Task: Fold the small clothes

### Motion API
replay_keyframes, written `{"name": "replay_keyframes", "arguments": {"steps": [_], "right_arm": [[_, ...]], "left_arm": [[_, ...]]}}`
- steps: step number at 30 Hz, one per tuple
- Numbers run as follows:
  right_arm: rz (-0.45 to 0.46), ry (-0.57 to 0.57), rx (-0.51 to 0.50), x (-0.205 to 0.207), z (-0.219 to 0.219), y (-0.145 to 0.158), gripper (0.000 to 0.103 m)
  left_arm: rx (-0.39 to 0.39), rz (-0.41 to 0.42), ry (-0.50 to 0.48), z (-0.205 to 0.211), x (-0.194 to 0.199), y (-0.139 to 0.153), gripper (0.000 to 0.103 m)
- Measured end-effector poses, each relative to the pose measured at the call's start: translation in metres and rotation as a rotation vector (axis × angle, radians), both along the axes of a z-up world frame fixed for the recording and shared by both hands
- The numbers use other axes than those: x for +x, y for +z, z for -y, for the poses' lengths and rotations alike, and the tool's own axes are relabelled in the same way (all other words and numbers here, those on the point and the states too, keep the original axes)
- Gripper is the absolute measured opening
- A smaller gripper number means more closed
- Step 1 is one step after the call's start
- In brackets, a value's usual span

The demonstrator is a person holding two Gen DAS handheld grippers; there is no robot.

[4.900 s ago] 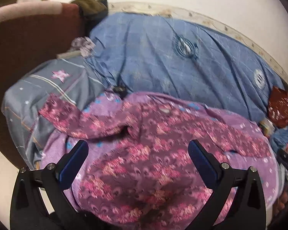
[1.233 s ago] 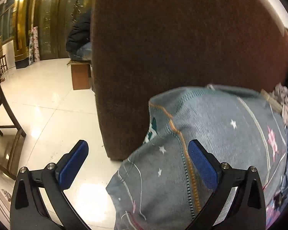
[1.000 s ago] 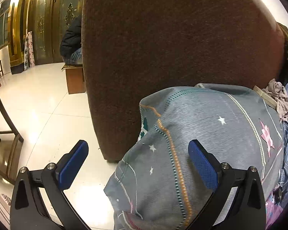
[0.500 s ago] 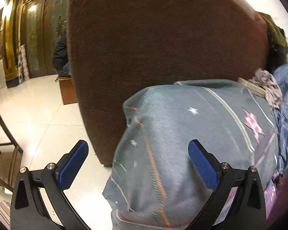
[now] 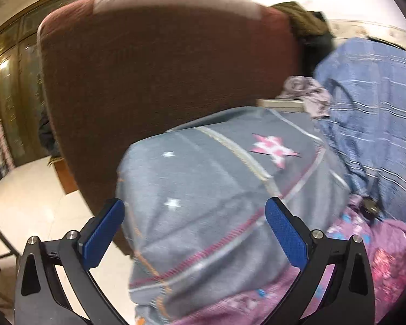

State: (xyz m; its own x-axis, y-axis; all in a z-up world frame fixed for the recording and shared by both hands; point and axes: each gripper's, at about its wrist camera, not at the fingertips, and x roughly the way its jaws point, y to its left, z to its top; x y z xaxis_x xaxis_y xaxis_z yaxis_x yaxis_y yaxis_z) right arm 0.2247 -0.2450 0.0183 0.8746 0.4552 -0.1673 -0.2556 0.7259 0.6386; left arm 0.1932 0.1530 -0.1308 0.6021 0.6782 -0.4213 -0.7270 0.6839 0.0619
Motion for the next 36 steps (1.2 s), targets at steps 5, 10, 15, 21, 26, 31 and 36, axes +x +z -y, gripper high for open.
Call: {"name": "replay_keyframes", "arguments": {"steps": [5, 10, 15, 21, 26, 31, 36], "right_arm": [[-0.243, -0.185, -0.068, -0.047, 0.088, -0.087, 0.015], [-0.537, -0.342, -0.195, -0.107, 0.138, -0.169, 0.016], [-0.577, -0.343, -0.178, -0.116, 0.144, -0.182, 0.017], [-0.498, -0.265, -0.280, -0.067, 0.091, -0.170, 0.031], [-0.637, -0.284, -0.256, -0.022, 0.089, -0.221, 0.029], [-0.742, -0.295, -0.225, -0.027, 0.098, -0.246, 0.026], [-0.596, -0.311, -0.228, -0.056, 0.098, -0.217, 0.054]], "left_arm": [[0.029, -0.039, -0.112, 0.037, 0.009, -0.004, 0.103], [0.051, -0.076, -0.189, 0.066, 0.015, -0.012, 0.103], [0.016, -0.104, -0.320, 0.099, 0.018, -0.021, 0.103], [0.073, -0.143, -0.584, 0.165, 0.026, -0.032, 0.103], [0.190, -0.434, -0.652, 0.210, 0.066, -0.082, 0.103], [0.116, -0.538, -0.616, 0.197, 0.083, -0.096, 0.103], [0.143, -0.511, -0.589, 0.191, 0.079, -0.096, 0.103]]}}
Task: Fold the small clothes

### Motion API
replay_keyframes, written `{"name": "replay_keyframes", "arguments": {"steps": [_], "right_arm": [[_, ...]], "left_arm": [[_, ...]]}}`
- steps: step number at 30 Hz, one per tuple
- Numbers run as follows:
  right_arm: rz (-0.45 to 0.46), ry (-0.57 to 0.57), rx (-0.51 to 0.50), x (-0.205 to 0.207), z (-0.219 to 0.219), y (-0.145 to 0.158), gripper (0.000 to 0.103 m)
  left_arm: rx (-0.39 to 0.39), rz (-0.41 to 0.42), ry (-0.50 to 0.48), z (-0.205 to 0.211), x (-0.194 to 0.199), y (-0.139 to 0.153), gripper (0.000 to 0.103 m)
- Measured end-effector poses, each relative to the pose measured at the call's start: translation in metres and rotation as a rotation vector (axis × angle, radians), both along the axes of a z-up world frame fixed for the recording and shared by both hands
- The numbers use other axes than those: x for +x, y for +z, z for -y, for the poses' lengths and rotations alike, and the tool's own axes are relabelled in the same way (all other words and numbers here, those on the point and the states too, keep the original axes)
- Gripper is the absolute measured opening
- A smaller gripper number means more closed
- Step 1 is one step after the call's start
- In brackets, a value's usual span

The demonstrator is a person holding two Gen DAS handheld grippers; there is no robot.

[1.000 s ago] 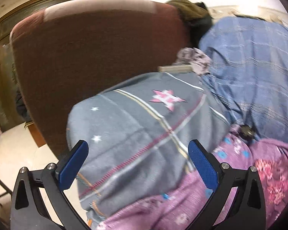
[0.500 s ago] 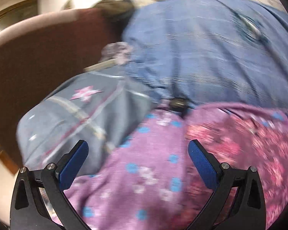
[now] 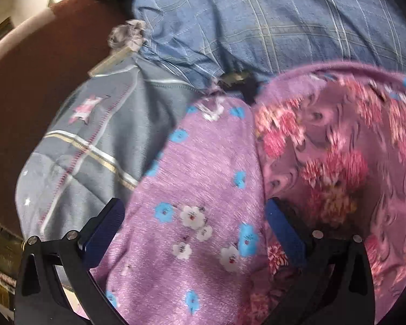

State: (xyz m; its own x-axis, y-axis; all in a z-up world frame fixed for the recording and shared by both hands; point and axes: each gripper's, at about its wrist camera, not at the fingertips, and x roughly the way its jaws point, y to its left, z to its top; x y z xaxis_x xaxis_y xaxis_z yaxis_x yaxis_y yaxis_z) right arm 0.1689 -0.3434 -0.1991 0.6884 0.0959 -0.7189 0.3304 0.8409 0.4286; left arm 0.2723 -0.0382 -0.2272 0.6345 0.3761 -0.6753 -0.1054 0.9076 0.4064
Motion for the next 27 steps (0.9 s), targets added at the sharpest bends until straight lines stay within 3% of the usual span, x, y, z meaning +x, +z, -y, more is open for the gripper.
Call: {"name": "replay_keyframes", "arguments": {"steps": [1, 2, 3, 4, 6, 9, 14, 17, 20, 27], "right_arm": [[-0.016, -0.018, -0.013, -0.002, 0.001, -0.003, 0.061], [-0.108, -0.025, -0.005, 0.001, 0.004, -0.018, 0.067], [-0.194, -0.008, 0.008, 0.004, 0.007, -0.030, 0.065], [-0.218, 0.002, -0.024, 0.001, 0.008, -0.032, 0.058], [-0.176, 0.001, -0.042, -0.016, 0.009, -0.015, 0.060], [-0.094, 0.016, 0.031, -0.054, 0.020, 0.013, 0.059], [-0.096, 0.054, -0.005, -0.124, 0.039, 0.038, 0.061], [-0.118, 0.074, 0.041, -0.157, 0.047, 0.037, 0.063], [-0.140, 0.107, 0.062, -0.185, 0.042, 0.027, 0.063], [-0.205, 0.212, 0.174, -0.237, 0.016, -0.004, 0.063]], "left_arm": [[0.022, -0.073, -0.029, 0.004, 0.004, -0.014, 0.103], [0.044, -0.099, -0.039, 0.003, 0.005, -0.022, 0.103], [0.041, -0.071, -0.050, 0.002, 0.002, -0.017, 0.103], [0.028, -0.061, -0.051, -0.002, -0.001, -0.010, 0.103], [-0.030, -0.035, -0.047, -0.016, -0.010, 0.001, 0.103], [-0.101, -0.014, -0.044, -0.047, -0.032, 0.007, 0.103], [-0.135, 0.036, -0.102, -0.092, -0.088, 0.015, 0.103], [-0.143, 0.032, -0.134, -0.110, -0.129, 0.012, 0.103], [-0.205, -0.017, -0.159, -0.123, -0.173, 0.002, 0.103], [-0.308, -0.096, -0.164, -0.127, -0.235, -0.014, 0.103]]}}
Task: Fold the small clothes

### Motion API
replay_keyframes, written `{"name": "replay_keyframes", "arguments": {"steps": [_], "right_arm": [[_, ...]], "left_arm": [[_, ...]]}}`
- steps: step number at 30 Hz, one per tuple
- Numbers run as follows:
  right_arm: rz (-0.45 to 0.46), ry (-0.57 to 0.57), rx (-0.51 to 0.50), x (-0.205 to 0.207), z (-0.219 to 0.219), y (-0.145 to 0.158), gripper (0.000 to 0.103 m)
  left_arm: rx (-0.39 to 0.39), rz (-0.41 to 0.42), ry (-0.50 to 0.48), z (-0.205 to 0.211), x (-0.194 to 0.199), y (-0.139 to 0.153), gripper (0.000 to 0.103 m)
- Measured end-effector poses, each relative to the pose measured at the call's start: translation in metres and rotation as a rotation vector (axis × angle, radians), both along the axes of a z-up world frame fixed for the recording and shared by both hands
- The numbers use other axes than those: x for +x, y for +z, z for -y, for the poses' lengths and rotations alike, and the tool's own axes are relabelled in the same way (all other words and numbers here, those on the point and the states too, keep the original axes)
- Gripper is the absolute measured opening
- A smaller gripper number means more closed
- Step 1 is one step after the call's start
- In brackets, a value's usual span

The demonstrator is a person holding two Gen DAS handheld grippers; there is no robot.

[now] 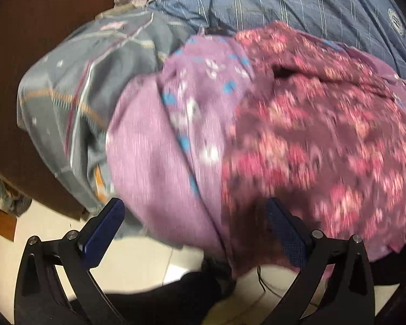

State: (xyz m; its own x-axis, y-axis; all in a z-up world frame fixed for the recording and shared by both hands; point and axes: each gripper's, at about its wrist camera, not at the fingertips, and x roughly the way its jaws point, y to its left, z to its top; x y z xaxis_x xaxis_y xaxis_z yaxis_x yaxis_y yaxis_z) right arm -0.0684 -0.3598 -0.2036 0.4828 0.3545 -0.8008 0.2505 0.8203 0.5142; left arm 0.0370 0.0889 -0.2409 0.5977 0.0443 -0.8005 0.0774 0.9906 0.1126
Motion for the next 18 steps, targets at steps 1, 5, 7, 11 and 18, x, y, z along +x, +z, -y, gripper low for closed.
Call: {"name": "replay_keyframes", "arguments": {"steps": [1, 5, 7, 11, 18], "right_arm": [[-0.004, 0.008, 0.000, -0.006, -0.001, -0.003, 0.063], [-0.037, -0.002, 0.054, -0.031, -0.001, -0.027, 0.065], [-0.080, -0.004, 0.084, -0.041, -0.004, -0.044, 0.065], [-0.128, 0.009, 0.059, -0.049, -0.014, -0.067, 0.065], [-0.169, -0.012, -0.001, -0.039, -0.016, -0.102, 0.065]], "left_arm": [[-0.023, -0.021, 0.003, -0.002, -0.006, -0.004, 0.103], [-0.095, -0.099, 0.025, -0.008, -0.021, -0.019, 0.103], [-0.119, -0.120, 0.035, -0.008, -0.026, -0.026, 0.100], [-0.162, -0.192, 0.062, -0.010, -0.029, -0.042, 0.080], [-0.282, -0.264, 0.167, -0.027, -0.017, -0.061, 0.064]]}}
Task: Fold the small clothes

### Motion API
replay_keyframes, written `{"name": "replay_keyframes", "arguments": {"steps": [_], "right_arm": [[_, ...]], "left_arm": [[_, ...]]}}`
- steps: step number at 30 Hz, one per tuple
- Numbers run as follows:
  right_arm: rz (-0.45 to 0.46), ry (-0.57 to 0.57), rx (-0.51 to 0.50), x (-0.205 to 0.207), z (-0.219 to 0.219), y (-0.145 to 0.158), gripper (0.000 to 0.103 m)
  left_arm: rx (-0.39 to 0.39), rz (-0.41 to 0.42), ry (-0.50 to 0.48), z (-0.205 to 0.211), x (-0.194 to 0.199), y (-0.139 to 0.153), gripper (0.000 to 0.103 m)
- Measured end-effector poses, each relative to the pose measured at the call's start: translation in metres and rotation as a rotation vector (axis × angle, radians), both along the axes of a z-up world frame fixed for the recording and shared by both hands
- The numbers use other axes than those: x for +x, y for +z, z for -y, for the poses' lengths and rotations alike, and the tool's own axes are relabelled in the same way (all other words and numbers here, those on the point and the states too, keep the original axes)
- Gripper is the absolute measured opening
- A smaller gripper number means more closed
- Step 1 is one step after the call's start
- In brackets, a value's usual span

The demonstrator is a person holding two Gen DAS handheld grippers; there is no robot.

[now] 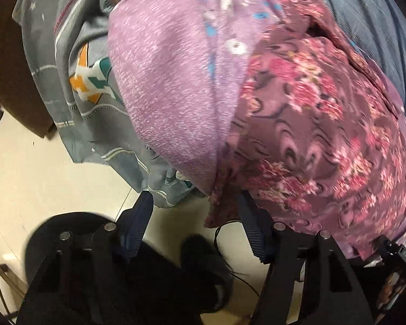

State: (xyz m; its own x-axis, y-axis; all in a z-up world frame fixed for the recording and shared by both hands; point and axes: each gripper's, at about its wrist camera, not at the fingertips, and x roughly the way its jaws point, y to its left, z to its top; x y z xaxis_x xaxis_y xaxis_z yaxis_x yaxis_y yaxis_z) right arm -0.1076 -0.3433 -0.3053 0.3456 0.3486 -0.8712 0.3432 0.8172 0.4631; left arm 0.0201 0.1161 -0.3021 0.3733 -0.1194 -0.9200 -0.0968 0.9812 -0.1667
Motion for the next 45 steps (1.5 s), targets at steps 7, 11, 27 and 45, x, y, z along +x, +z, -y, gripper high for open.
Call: {"name": "replay_keyframes", "arguments": {"steps": [7, 11, 27, 45], "right_arm": [[-0.007, 0.074, 0.013, 0.009, -0.013, -0.016, 0.027], [-0.002, 0.125, 0.011, 0.001, -0.023, -0.008, 0.005], [0.306, 0.197, 0.239, -0.044, -0.015, 0.138, 0.004], [0.410, 0.154, 0.245, -0.047, 0.000, 0.179, 0.004]], "left_arm": [[-0.035, -0.048, -0.073, 0.014, 0.020, -0.007, 0.070], [-0.008, -0.027, -0.094, 0.023, 0.023, -0.017, 0.070], [-0.151, -0.105, -0.014, 0.016, 0.005, -0.032, 0.082], [-0.492, -0.233, 0.189, 0.039, -0.013, -0.087, 0.084]]}}
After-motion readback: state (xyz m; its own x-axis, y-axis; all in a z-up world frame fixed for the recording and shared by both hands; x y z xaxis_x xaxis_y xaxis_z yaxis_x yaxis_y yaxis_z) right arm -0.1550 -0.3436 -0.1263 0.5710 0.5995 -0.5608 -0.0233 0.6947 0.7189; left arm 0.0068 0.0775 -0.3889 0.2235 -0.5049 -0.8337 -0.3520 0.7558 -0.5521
